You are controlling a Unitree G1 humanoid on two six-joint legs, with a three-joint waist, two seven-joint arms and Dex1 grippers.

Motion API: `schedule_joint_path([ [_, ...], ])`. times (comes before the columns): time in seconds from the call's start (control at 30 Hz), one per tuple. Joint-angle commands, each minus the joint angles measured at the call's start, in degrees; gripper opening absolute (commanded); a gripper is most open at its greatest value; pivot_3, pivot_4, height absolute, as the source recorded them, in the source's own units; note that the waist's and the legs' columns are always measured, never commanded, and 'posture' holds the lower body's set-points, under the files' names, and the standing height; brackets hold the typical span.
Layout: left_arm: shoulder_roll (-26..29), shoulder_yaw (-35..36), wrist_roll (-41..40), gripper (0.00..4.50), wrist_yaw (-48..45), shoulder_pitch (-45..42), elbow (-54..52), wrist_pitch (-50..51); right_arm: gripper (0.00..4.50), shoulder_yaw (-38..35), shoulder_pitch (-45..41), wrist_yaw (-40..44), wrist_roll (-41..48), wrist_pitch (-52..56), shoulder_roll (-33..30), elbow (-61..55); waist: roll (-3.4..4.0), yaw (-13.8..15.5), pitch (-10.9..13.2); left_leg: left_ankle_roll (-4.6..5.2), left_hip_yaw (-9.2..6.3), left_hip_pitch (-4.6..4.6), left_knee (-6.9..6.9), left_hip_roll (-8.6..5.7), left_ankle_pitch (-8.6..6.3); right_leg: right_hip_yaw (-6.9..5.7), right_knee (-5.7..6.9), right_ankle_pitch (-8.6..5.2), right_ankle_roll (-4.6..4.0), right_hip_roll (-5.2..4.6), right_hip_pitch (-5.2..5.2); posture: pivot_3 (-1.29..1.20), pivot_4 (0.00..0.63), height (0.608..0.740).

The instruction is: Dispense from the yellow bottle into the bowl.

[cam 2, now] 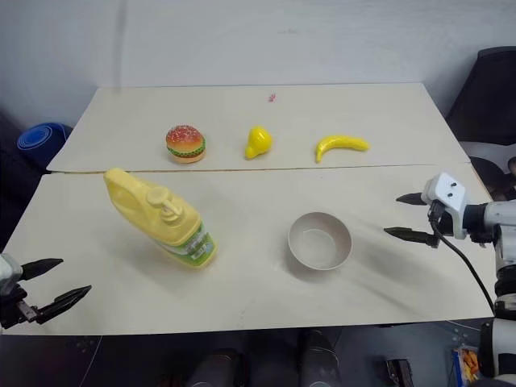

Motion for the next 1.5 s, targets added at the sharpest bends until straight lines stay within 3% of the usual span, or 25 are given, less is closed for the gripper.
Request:
schedule_joint_path([
  [0.03,2.5,3.7,-5.6,4.47,-1.1,-1.8,-4.2,4.5,4.50,-2.2,1.8,0.6,4.1,4.1,-1.1,-8.6,0.00,0.1,0.0,0.00,-0.01,0.00,0.01,0.02,0.00,0.00,0.01,0.00,0.00,0.00,0.00,0.00,0.150,0.740],
  [0.27,14.5,14.3,-27.1,4.47,-9.6,-5.7,-15.8,21.5,4.50,-4.0,11.8,0.5,13.5,16.1,-1.5,-35.1,-0.02,0.4,0.0,-0.05,-0.10,-0.03,0.11,0.10,-0.03,-0.01,0.08,0.00,-0.01,0.00,-0.01,0.00,0.150,0.740],
  [0.43,22.4,14.5,-38.1,4.47,-12.3,-10.8,-22.2,28.4,4.50,-0.4,19.9,-3.0,13.5,18.8,-0.3,-53.0,0.03,0.3,0.0,-0.06,-0.26,0.04,0.04,-0.04,-0.03,0.12,0.11,0.00,-0.01,0.02,-0.01,0.00,0.150,0.740],
  [0.6,24.5,7.5,-34.5,4.47,-16.4,-11.3,-28.3,25.3,4.50,5.6,23.1,-8.7,8.8,18.2,2.1,-59.8,0.03,0.1,0.0,-0.21,-0.12,0.11,-0.07,-0.04,-0.11,0.59,0.13,-0.03,-0.05,0.44,-0.01,0.00,0.150,0.740],
  [0.7,24.6,1.7,-29.5,4.50,-17.0,-12.4,-28.7,21.1,3.89,9.0,25.0,-10.4,5.4,15.2,3.0,-59.8,0.02,0.1,0.0,-0.30,0.35,0.16,-0.06,0.09,-0.16,0.73,0.18,-0.08,-0.15,0.70,-0.01,0.00,0.150,0.740],
  [0.8,25.0,-2.3,-27.2,4.50,-17.2,-14.6,-27.7,19.1,2.93,11.9,25.0,-14.3,0.7,13.4,4.5,-58.0,-0.01,0.2,0.0,-0.31,0.52,0.21,-0.05,0.10,-0.16,0.83,0.22,-0.09,-0.17,0.74,-0.04,0.00,0.150,0.740],
  [1.03,25.3,-6.5,-26.9,4.50,-16.6,-20.1,-26.7,19.0,2.93,16.7,23.4,-19.4,-6.7,8.4,7.5,-51.9,-0.04,0.0,0.0,-0.31,0.69,0.24,-0.06,0.11,-0.16,1.00,0.26,-0.09,-0.17,0.79,-0.12,0.00,0.150,0.740],
  [1.13,25.2,-7.3,-26.7,4.50,-16.5,-21.4,-26.6,19.2,2.30,18.0,22.7,-20.5,-8.1,7.1,8.9,-49.7,-0.04,0.0,0.0,-0.31,0.74,0.25,-0.06,0.12,-0.16,1.05,0.28,-0.09,-0.17,0.81,-0.16,0.00,0.150,0.740],
  [1.23,25.3,-7.5,-26.8,4.50,-16.4,-22.4,-26.3,19.5,1.37,18.5,22.4,-21.3,-9.2,6.1,9.8,-48.6,-0.05,0.1,0.0,-0.31,0.76,0.25,-0.06,0.13,-0.16,1.07,0.28,-0.09,-0.17,0.82,-0.16,0.00,0.150,0.740],
  [1.43,25.5,-8.3,-27.7,4.50,-15.5,-24.9,-25.8,20.5,1.37,19.0,22.3,-21.8,-9.6,4.8,10.2,-47.4,-0.05,0.0,0.0,-0.30,0.77,0.26,-0.06,0.13,-0.16,1.09,0.29,-0.08,-0.17,0.82,-0.16,0.00,0.150,0.740],
  [1.5,25.3,-8.8,-28.3,4.50,-14.6,-26.1,-25.6,21.2,0.78,19.0,22.6,-21.9,-9.4,3.6,10.3,-46.9,-0.05,0.1,0.0,-0.30,0.77,0.26,-0.05,0.13,-0.16,1.09,0.29,-0.08,-0.17,0.82,-0.16,0.00,0.150,0.740],
])
